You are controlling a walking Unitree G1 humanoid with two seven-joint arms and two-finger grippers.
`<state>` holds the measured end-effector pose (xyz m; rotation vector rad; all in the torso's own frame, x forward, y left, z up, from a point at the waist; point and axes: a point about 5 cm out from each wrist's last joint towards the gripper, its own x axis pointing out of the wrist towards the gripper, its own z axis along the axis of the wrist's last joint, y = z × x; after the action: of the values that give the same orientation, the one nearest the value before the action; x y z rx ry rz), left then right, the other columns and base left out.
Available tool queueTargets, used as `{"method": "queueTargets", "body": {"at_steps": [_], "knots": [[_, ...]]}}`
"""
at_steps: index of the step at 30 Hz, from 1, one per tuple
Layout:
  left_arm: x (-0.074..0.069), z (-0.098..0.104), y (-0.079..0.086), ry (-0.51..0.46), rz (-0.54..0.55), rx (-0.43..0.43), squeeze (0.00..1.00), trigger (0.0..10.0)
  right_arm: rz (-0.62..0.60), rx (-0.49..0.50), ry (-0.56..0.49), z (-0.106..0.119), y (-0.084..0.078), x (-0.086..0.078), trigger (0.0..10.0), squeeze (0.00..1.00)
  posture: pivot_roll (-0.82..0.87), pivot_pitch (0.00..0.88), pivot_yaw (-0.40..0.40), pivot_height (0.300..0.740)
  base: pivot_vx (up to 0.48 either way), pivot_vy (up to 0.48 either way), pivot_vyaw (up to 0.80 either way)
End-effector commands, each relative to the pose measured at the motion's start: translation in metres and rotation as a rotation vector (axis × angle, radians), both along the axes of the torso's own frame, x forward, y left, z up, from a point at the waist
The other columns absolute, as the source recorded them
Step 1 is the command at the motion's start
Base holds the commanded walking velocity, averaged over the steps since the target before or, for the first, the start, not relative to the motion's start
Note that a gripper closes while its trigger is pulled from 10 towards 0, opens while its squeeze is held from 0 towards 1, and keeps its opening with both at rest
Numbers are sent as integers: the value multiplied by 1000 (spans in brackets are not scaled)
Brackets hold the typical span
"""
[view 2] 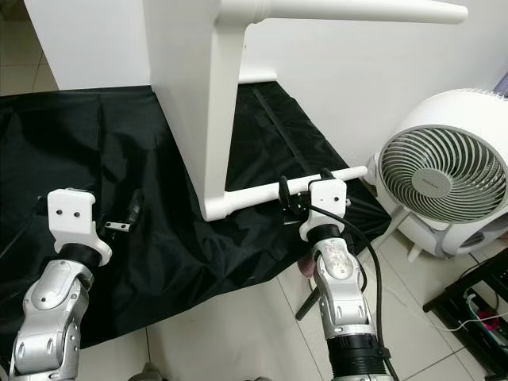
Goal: Building children table
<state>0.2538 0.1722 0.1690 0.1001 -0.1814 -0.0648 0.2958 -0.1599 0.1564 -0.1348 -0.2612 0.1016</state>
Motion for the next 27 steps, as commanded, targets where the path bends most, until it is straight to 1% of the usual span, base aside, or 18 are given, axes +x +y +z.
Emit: {"method": "queueTargets", "body": {"at_steps": [1, 4, 8, 10, 24, 27], "knots": [[2, -4, 1, 10, 35, -14, 0, 10000, -1, -15, -14, 3, -2, 1, 10000, 0, 152, 7, -76, 740, 0, 0, 0], [2, -3, 1, 9, 40, -16, 0, 10000, -9, -17, -17, 4, -5, 1, 10000, 0, 151, 8, -78, 740, 0, 0, 0], [0, -3, 5, 5, 57, -19, 0, 10000, -39, -21, -11, 2, -12, -1, 10000, 0, 154, 14, -86, 740, 279, 0, 0], [0, -3, 5, 4, 61, -20, 0, 10000, -42, -22, -10, 2, -13, -2, 10000, 0, 154, 14, -86, 740, 296, 0, 0], [-2, -4, 4, 3, 71, -29, 0, 10000, -27, -37, -5, 2, -13, 1, 10000, 0, 164, 12, -103, 740, 297, 0, 0], [-4, -6, 3, 7, 91, -25, 0, 10000, -11, -50, -3, 1, -11, 0, 10000, 0, 167, 7, -106, 740, 0, 0, 0]]}}
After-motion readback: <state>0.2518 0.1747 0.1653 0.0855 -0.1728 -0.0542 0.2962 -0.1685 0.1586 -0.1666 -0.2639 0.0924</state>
